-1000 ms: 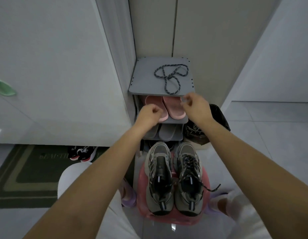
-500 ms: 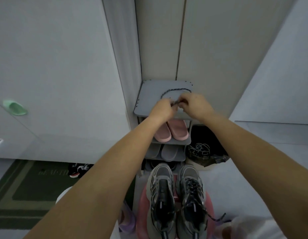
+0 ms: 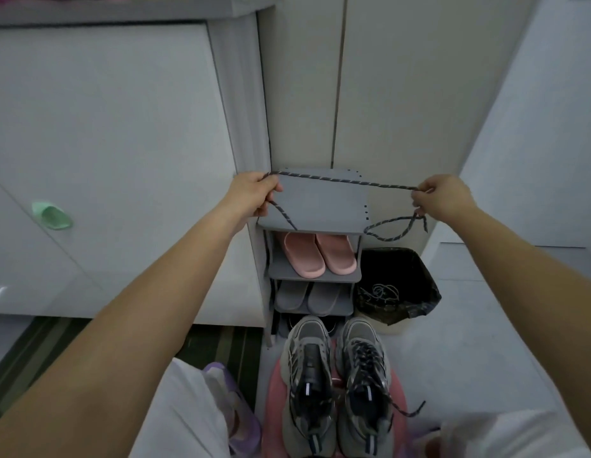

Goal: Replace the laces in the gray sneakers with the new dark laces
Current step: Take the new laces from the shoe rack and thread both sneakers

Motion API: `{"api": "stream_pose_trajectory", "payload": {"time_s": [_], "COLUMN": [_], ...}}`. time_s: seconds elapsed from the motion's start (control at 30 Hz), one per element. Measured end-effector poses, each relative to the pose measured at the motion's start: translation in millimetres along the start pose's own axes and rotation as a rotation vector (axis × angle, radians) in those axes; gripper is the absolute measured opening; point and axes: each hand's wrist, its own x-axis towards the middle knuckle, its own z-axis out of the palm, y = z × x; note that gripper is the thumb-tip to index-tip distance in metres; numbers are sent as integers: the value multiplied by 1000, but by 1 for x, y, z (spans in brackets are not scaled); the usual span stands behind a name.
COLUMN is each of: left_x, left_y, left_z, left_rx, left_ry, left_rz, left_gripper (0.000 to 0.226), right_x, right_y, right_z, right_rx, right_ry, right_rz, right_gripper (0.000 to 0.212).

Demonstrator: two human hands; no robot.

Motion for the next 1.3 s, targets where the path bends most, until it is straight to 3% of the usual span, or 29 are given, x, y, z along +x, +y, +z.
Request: {"api": "stream_pose_trajectory", "payload": {"time_s": [0.2,0.37,0.53,0.7,0.83,0.93,1.0,1.03,1.17,1.3], "left_x": [-34,-63,-77,-82,-82,-80,-79,-79,-78,-79], "left_y": [-28,-48,-56,-69,-81,-87,-91,-93,-110,-142], "left_z": [-4,17,41,49,57,63,67,69,76,81], "left_rx": [31,23,9,-54,-122,-151,-153,-152,-72,126], "left_ry": [-34,-192,-294,-366,-413,-418,-428,-433,-394,-347], "left_rz": [-135,-160,-140,-134,-170,-188,-197,-203,-238,-246], "left_gripper": [18,22,20,19,18,18,17,17,17,19], "right_x": [-38,-74,-91,-106,-123,-138,-144,-145,-145,-144], "right_y": [-7,-17,-10,2,6,9,12,16,34,57], "right_z": [15,47,71,84,101,116,126,132,146,158], "right_rx": [264,350,185,-54,-194,61,182,210,213,370], "right_ry": [-192,-380,-362,-400,-443,-590,-626,-621,-580,-477], "right_rz": [37,-5,-73,-55,-178,-124,-112,-90,-34,213], "right_gripper": [13,11,10,27,33,5,39,45,35,16]}}
